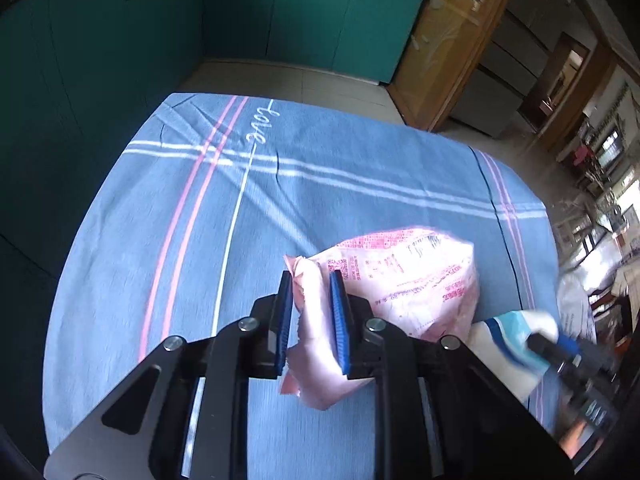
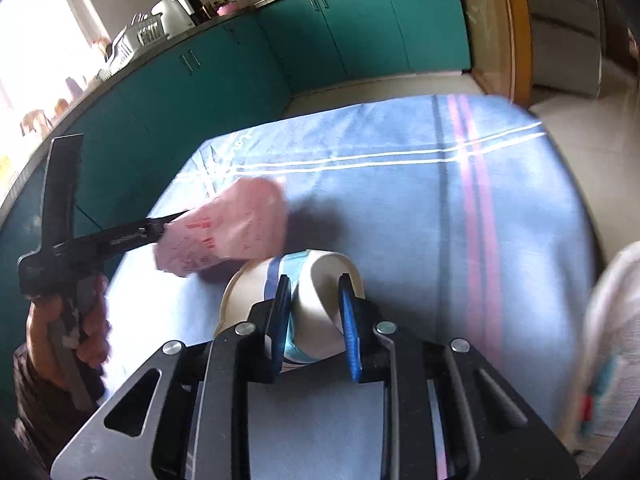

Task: Collect trash
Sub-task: 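Grasp the pink wrapper with the left tool while the right tool approaches the white paper cup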

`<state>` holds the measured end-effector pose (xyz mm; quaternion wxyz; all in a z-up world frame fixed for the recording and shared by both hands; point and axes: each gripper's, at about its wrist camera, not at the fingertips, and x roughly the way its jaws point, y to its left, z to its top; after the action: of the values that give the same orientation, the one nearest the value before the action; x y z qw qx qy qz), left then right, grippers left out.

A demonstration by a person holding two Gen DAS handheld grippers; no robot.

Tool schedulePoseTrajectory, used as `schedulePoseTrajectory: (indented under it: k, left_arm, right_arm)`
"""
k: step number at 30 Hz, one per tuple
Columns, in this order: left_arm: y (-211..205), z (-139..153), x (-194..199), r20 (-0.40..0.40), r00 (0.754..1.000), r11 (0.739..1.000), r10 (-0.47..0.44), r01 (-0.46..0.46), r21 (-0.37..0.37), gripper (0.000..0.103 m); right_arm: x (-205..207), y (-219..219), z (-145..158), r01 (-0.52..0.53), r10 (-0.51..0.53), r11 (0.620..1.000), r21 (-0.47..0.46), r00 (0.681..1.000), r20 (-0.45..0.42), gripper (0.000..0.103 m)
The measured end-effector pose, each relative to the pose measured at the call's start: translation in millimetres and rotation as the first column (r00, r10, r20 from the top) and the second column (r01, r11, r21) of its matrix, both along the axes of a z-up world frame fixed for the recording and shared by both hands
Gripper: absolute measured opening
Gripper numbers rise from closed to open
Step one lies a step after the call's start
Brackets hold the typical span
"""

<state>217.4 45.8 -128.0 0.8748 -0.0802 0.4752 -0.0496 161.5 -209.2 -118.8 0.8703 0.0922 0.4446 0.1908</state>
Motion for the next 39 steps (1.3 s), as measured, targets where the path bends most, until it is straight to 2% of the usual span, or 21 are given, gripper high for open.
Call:
schedulePoseTrajectory:
  k: [3, 5, 6, 7, 9, 11, 13, 16, 19, 23, 33, 39]
  left_arm:
    - [-9, 5, -21, 0.011, 0.999, 0.998, -0.044, 0.043, 0.036, 0.02]
    - [-16, 10, -36, 0.04, 0.997, 0.995, -0.067, 0.064, 0.078, 0.022]
    - [-18, 12, -42, 0.061, 0.995, 0.993, -0.072, 0.066, 0.1, 0.029]
    - [-21, 16, -47, 0.09, 0.993, 0.99, -0.079, 0.067, 0.126, 0.041]
    - [-22, 22, -51, 0.132, 0.988, 0.987, -0.075, 0.054, 0.154, 0.06]
    - [-23, 28, -52, 0.172, 0.983, 0.984, -0.068, 0.037, 0.176, 0.064]
    - [-25, 30, -53, 0.188, 0.98, 0.981, -0.067, 0.03, 0.193, 0.073]
    - [-26, 32, -53, 0.2, 0.978, 0.979, -0.054, 0.012, 0.206, 0.076]
    - [-25, 30, -53, 0.193, 0.98, 0.979, -0.049, 0.009, 0.202, 0.077]
    - [-23, 28, -52, 0.183, 0.982, 0.981, -0.04, 0.004, 0.193, 0.079]
    - [-16, 27, -51, 0.183, 0.983, 0.982, -0.019, -0.017, 0.188, 0.082]
    - [-13, 26, -50, 0.181, 0.983, 0.989, 0.005, -0.031, 0.146, 0.091]
  right_arm:
    - [-13, -17, 12, -0.021, 0.021, 1.0, -0.02, 1.0, 0.021, 0.021]
    - [-18, -31, 13, 0.017, -0.016, 1.0, -0.024, 0.999, 0.04, 0.021]
    - [-17, -35, 13, 0.039, -0.038, 0.999, -0.028, 0.998, 0.041, 0.021]
    - [-18, -40, 11, 0.062, -0.06, 0.997, -0.038, 0.997, 0.041, 0.024]
    - [-19, -41, 10, 0.083, -0.079, 0.994, -0.075, 0.996, 0.047, 0.038]
    - [-24, -33, 11, 0.098, -0.089, 0.986, -0.137, 0.993, 0.075, 0.064]
    - [-32, -19, 12, 0.092, -0.072, 0.977, -0.194, 0.991, 0.11, 0.074]
    - [-38, 5, 6, 0.067, -0.032, 0.957, -0.281, 0.991, 0.127, 0.081]
    - [-43, 28, -2, 0.035, 0.019, 0.925, -0.379, 0.99, 0.138, 0.082]
    - [-47, 42, -11, 0.009, 0.063, 0.897, -0.441, 0.987, 0.147, 0.083]
    - [-61, 41, -10, -0.105, 0.14, 0.928, -0.358, 0.987, 0.074, 0.083]
    - [-70, 54, -19, -0.115, 0.163, 0.904, -0.412, 0.983, 0.085, 0.084]
